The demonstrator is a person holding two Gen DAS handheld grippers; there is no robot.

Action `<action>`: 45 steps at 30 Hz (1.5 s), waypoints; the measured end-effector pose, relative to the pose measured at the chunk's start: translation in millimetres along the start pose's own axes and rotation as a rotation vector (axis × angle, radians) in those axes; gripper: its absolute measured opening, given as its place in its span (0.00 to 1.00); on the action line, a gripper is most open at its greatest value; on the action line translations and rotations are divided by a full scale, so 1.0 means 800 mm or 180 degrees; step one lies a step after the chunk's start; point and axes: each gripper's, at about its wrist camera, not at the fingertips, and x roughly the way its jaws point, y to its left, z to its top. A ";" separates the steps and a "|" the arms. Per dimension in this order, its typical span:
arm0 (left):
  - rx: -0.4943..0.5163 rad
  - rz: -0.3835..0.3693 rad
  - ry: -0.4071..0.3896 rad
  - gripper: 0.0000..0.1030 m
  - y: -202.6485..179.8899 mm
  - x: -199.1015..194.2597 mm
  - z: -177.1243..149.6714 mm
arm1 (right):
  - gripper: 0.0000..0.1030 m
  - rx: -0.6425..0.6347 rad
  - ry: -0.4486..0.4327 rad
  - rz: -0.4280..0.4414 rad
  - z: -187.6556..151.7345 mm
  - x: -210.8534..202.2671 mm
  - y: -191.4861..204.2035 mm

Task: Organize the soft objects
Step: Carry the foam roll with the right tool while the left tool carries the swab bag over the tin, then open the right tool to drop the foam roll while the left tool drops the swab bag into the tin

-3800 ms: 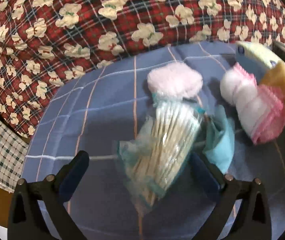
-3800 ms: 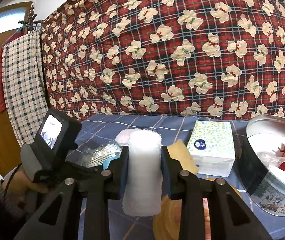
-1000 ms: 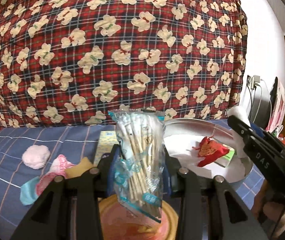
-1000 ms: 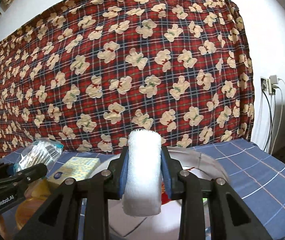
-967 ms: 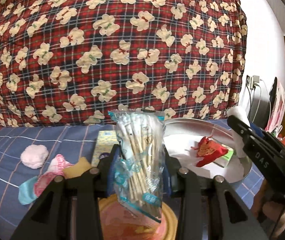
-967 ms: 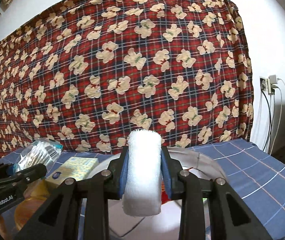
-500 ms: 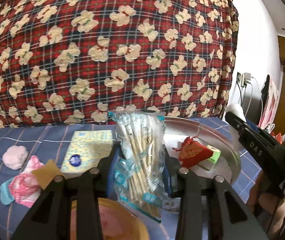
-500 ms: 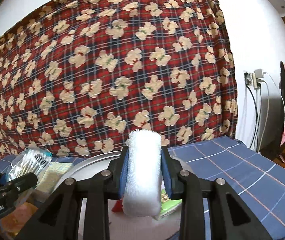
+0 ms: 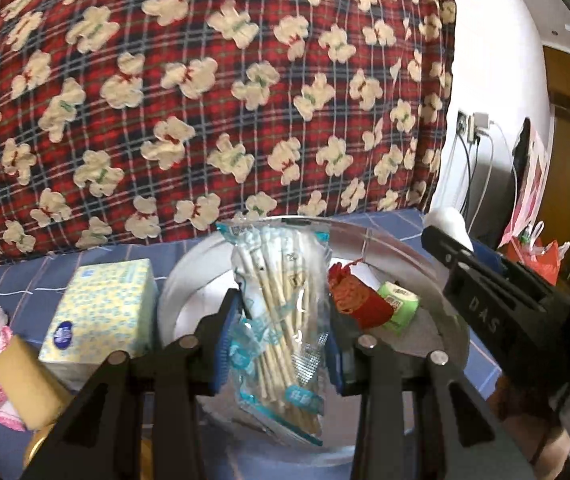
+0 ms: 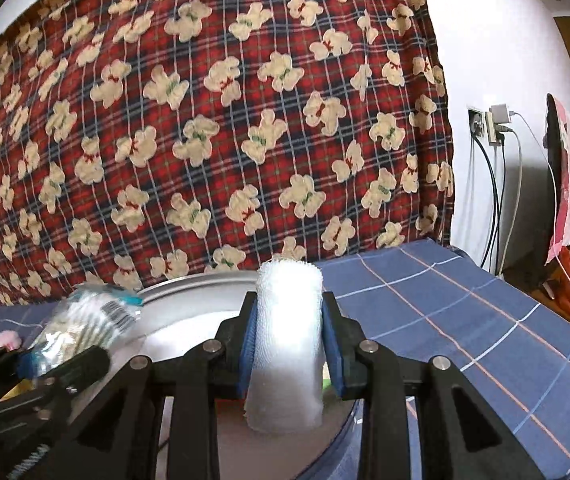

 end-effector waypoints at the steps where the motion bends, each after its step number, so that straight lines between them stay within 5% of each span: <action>1: 0.0015 0.0015 0.0033 0.36 -0.004 0.006 0.001 | 0.32 -0.0005 0.0033 -0.0006 -0.001 0.002 0.000; 30: 0.0029 0.0211 0.0393 0.37 -0.001 0.059 -0.011 | 0.32 -0.0210 0.0574 0.0173 -0.019 0.026 0.022; 34: 0.0031 0.0223 0.0428 0.51 0.000 0.061 -0.011 | 0.33 -0.0230 0.0650 0.0235 -0.022 0.026 0.027; 39: -0.0009 0.0408 0.0277 0.96 0.004 0.048 -0.007 | 0.33 -0.0057 0.0338 0.0228 -0.012 0.007 0.013; 43: -0.0140 0.0553 -0.0072 1.00 0.011 0.020 0.001 | 0.82 0.0385 -0.0113 0.0199 -0.001 -0.018 -0.015; 45: -0.0202 0.0469 -0.0218 1.00 0.015 0.007 0.004 | 0.85 0.0550 -0.0297 0.0257 0.000 -0.029 -0.024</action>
